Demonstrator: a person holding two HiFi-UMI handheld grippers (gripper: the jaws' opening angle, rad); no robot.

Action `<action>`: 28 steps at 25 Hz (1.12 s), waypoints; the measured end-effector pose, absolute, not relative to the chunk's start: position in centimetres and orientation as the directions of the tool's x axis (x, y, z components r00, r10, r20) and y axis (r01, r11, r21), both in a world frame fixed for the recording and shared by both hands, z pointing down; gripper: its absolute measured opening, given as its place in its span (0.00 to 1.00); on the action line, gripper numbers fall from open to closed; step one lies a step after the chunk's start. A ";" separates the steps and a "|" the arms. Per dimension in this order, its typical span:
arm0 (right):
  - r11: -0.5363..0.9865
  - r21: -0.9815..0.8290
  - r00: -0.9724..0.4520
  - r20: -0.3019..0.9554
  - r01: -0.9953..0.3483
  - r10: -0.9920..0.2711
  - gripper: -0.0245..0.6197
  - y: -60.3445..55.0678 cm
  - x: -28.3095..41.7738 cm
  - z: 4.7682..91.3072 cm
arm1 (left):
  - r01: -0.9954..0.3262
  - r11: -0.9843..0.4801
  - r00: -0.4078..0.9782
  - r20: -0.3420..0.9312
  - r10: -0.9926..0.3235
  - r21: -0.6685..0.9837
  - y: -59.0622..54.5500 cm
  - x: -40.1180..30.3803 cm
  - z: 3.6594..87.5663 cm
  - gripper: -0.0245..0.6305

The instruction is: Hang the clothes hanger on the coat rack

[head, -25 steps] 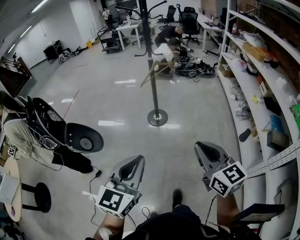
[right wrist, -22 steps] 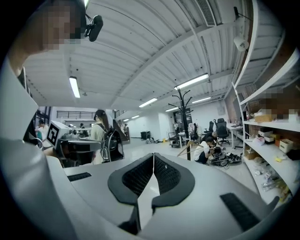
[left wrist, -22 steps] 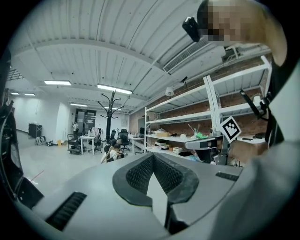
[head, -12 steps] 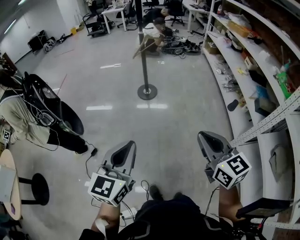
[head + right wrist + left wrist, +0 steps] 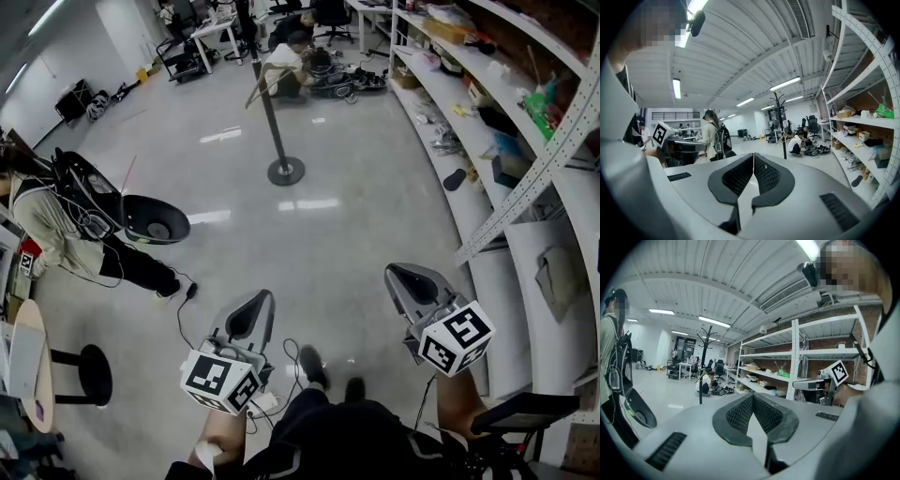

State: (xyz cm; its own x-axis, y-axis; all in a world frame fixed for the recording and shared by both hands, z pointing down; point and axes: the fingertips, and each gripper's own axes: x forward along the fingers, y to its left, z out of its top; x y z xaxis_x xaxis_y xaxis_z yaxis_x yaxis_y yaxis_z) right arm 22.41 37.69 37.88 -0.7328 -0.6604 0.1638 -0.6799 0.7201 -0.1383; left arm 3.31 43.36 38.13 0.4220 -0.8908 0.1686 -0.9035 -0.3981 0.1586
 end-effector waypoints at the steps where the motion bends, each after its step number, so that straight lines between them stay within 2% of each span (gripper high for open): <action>1: 0.714 -0.144 -0.729 0.163 -0.685 -0.665 0.05 38.4 23.2 37.8 | -0.903 -0.399 0.423 0.171 -0.890 0.162 44.2 4.0 37.9 0.04; 7: 0.707 -0.146 -0.722 0.140 -0.692 -0.678 0.05 42.4 23.3 36.8 | -0.900 -0.413 0.433 0.170 -0.885 0.142 48.8 4.4 36.9 0.04; 15: 0.665 -0.137 -0.679 0.155 -0.734 -0.718 0.05 48.4 18.7 36.6 | -0.866 -0.477 0.495 0.114 -0.862 0.152 54.5 0.5 36.5 0.04; 21: 0.659 -0.150 -0.676 0.184 -0.737 -0.714 0.05 52.9 17.1 37.0 | -0.841 -0.516 0.534 0.089 -0.841 0.163 58.0 0.0 36.4 0.04; 28: 0.714 -0.135 -0.726 0.171 -0.687 -0.666 0.05 54.5 16.9 34.0 | -0.855 -0.489 0.503 0.047 -0.863 0.173 60.4 0.7 32.5 0.04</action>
State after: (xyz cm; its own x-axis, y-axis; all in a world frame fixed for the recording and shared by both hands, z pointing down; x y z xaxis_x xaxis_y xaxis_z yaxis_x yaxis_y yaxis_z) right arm 16.89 54.48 34.02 -0.7260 -0.6660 0.1712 -0.6869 0.7141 -0.1347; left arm 0.67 60.37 32.50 0.5029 -0.8631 0.0468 -0.8551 -0.4888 0.1729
